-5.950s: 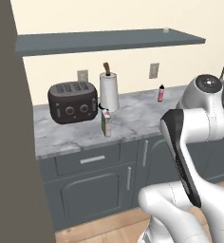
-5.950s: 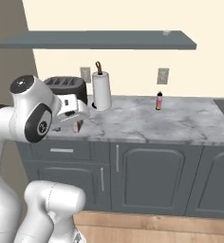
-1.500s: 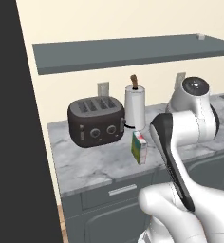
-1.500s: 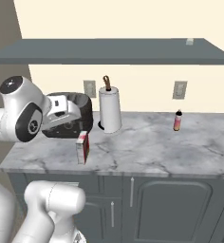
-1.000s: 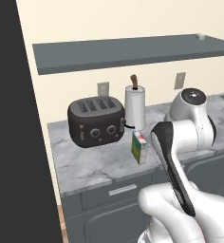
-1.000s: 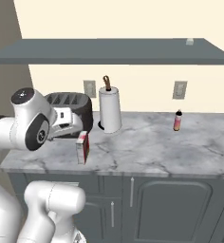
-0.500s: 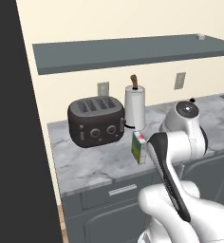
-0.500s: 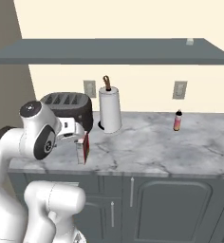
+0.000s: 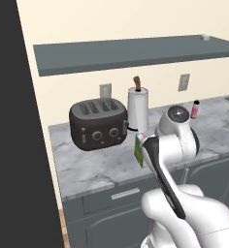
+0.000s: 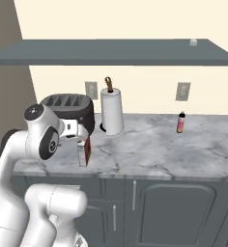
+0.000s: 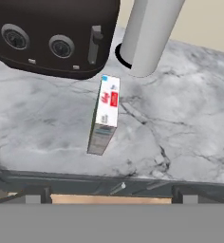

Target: Pick the yogurt and cereal from the counter and place them in the cabinets closest to them.

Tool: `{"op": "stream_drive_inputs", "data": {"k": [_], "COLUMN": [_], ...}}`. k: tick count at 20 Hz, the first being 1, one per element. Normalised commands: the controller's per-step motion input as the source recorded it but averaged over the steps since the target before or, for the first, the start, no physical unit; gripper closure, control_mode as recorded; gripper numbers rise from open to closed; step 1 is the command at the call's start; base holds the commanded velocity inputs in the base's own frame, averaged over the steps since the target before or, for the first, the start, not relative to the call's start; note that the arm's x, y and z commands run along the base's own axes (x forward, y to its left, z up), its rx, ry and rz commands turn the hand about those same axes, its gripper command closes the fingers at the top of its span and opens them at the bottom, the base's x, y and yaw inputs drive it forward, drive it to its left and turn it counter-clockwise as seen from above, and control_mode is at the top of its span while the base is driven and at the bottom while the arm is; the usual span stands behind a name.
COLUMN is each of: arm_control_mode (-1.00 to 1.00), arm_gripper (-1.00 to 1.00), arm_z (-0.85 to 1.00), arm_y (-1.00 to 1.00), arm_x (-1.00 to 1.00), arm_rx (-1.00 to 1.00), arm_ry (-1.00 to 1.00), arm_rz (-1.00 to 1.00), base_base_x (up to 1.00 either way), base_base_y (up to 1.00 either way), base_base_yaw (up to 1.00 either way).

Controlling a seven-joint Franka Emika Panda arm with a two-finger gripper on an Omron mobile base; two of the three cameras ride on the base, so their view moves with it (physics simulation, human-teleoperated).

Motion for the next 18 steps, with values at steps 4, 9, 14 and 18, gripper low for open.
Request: {"op": "stream_drive_inputs", "data": {"k": [4, 9, 14, 18], "arm_control_mode": [-1.0, -1.0, -1.0, -1.0], "arm_gripper": [-1.0, -1.0, -1.0, -1.0], "arm_z": [-0.06, -0.11, -0.08, 0.0], "arm_y": [0.02, 0.0, 0.0, 0.0], "arm_x": [0.23, 0.08, 0.11, 0.0], "arm_rx": [0.06, 0.12, 0.04, 0.0], "arm_ry": [0.0, 0.0, 0.0, 0.0], "arm_rz": [-0.08, -0.02, 0.0, 0.0], "base_base_x": [0.0, 0.0, 0.0, 0.0], "base_base_y": [0.0, 0.0, 0.0, 0.0], "base_base_yaw": [0.0, 0.0, 0.0, 0.0]}}
